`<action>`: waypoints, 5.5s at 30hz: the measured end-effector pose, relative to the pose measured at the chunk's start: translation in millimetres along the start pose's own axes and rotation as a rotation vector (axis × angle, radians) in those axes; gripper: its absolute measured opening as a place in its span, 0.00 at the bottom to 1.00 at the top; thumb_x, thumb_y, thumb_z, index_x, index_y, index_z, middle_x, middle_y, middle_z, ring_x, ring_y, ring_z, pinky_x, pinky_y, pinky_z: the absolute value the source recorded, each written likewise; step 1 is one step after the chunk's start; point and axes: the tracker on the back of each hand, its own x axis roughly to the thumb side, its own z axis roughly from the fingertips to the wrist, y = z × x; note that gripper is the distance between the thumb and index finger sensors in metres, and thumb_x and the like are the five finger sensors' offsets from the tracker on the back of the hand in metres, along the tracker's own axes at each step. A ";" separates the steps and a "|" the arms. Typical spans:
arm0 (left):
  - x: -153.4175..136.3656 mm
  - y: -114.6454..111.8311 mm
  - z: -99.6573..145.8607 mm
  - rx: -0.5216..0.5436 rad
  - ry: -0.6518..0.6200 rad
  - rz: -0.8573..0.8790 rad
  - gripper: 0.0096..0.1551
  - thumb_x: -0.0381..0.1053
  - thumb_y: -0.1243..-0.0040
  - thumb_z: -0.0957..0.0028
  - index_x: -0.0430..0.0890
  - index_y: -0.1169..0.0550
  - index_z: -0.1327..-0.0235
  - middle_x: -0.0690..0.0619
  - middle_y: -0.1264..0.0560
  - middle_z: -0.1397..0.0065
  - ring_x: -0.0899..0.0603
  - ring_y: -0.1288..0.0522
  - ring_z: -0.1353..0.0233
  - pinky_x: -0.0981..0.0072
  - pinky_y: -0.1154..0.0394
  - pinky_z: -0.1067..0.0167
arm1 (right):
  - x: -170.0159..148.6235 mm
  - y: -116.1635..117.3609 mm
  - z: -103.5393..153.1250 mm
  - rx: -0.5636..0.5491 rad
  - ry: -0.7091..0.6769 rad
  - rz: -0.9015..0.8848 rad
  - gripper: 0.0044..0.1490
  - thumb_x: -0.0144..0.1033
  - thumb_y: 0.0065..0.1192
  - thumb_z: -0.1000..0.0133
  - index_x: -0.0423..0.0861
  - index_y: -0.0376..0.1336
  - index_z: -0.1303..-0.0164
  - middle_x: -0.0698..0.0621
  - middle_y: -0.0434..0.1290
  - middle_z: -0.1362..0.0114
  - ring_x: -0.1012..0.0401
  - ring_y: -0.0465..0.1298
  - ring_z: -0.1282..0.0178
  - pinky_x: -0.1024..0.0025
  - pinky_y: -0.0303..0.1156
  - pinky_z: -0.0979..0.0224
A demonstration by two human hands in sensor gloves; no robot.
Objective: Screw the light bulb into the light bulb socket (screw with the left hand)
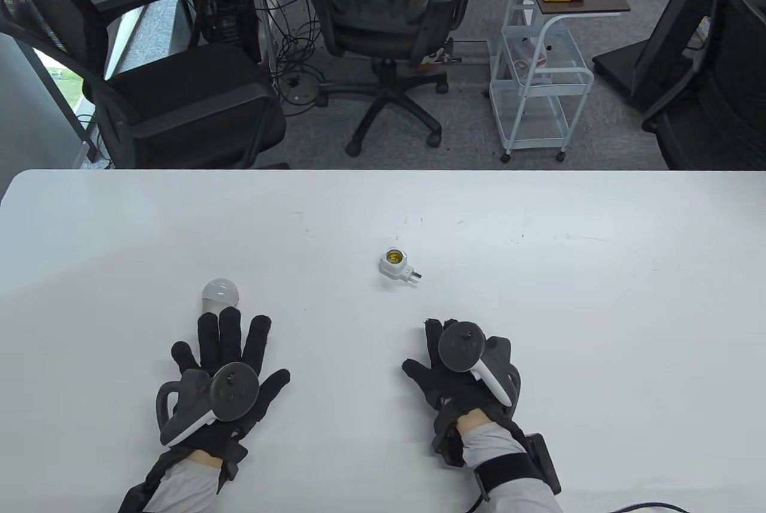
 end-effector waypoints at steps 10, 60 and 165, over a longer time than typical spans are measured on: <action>-1.7 -3.6 -3.3 -0.024 0.000 0.013 0.52 0.71 0.60 0.34 0.52 0.70 0.16 0.32 0.72 0.15 0.24 0.77 0.22 0.13 0.71 0.41 | 55.2 -28.3 -93.6 -0.062 0.118 -0.077 0.52 0.49 0.67 0.44 0.51 0.40 0.19 0.42 0.38 0.14 0.41 0.31 0.16 0.31 0.21 0.27; -45.0 57.3 -23.2 0.106 0.402 -0.023 0.40 0.47 0.54 0.31 0.47 0.57 0.13 0.31 0.59 0.13 0.23 0.60 0.18 0.16 0.56 0.31 | 4.8 -31.6 48.6 -0.341 -0.246 -0.157 0.43 0.42 0.77 0.50 0.43 0.60 0.28 0.39 0.65 0.26 0.40 0.65 0.26 0.26 0.46 0.26; 38.9 -18.3 -25.0 -0.052 -0.330 1.243 0.52 0.69 0.38 0.36 0.42 0.50 0.19 0.35 0.42 0.21 0.26 0.46 0.18 0.11 0.53 0.34 | 49.8 24.3 54.3 0.151 -0.516 -0.222 0.40 0.48 0.80 0.50 0.39 0.67 0.35 0.37 0.75 0.35 0.40 0.72 0.35 0.23 0.46 0.27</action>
